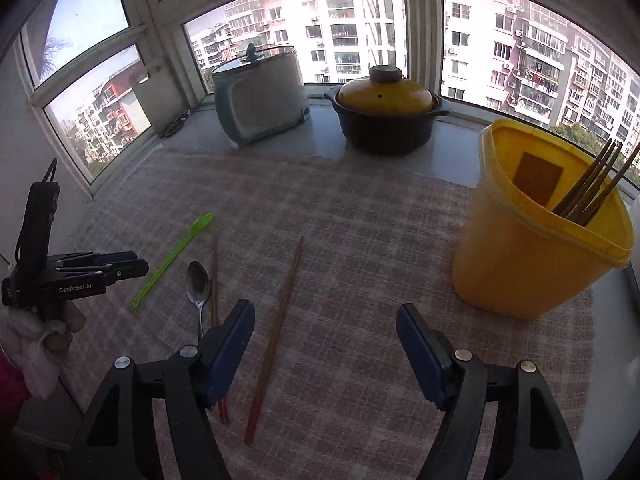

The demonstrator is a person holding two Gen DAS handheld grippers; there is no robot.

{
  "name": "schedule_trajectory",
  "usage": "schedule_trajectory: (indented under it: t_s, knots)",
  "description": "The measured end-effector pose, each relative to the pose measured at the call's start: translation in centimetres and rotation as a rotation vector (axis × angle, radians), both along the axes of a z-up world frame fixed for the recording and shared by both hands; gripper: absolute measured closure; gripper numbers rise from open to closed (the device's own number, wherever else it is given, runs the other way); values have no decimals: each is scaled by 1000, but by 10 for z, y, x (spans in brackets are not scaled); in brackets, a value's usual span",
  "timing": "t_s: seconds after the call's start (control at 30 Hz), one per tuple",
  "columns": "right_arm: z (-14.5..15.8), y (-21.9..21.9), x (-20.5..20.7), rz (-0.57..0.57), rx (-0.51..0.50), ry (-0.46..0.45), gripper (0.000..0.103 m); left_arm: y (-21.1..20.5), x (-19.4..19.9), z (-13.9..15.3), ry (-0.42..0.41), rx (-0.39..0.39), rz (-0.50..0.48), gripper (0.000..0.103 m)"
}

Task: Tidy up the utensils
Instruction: 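Move both open tools back down to the green spoon and metal spoon, then close the left tool on the green plastic spoon while the right tool grasps the metal spoon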

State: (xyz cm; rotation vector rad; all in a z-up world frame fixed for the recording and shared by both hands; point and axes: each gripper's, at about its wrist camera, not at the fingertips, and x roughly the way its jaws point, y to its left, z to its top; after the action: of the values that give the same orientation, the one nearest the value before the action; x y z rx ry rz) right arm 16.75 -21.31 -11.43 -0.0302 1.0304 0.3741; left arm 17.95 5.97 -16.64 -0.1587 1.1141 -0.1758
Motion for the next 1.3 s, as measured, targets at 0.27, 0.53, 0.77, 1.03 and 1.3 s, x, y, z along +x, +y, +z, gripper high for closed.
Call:
schedule_trajectory:
  t_s: [0.27, 0.53, 0.77, 1.03, 1.3]
  knots:
    - [-25, 39, -3, 72, 27, 103, 51, 13, 32, -12, 20, -8, -26, 68]
    - [-34, 81, -9, 120, 51, 164, 67, 10, 59, -21, 34, -9, -108, 72]
    - [-49, 114, -6, 133, 85, 227, 72, 8, 74, -29, 57, -36, -159, 72]
    - [-64, 144, 6, 185, 72, 242, 63, 2, 83, -37, 55, -21, -177, 72]
    - [-81, 153, 15, 187, 63, 298, 62, -4, 94, -41, 47, -13, -169, 72]
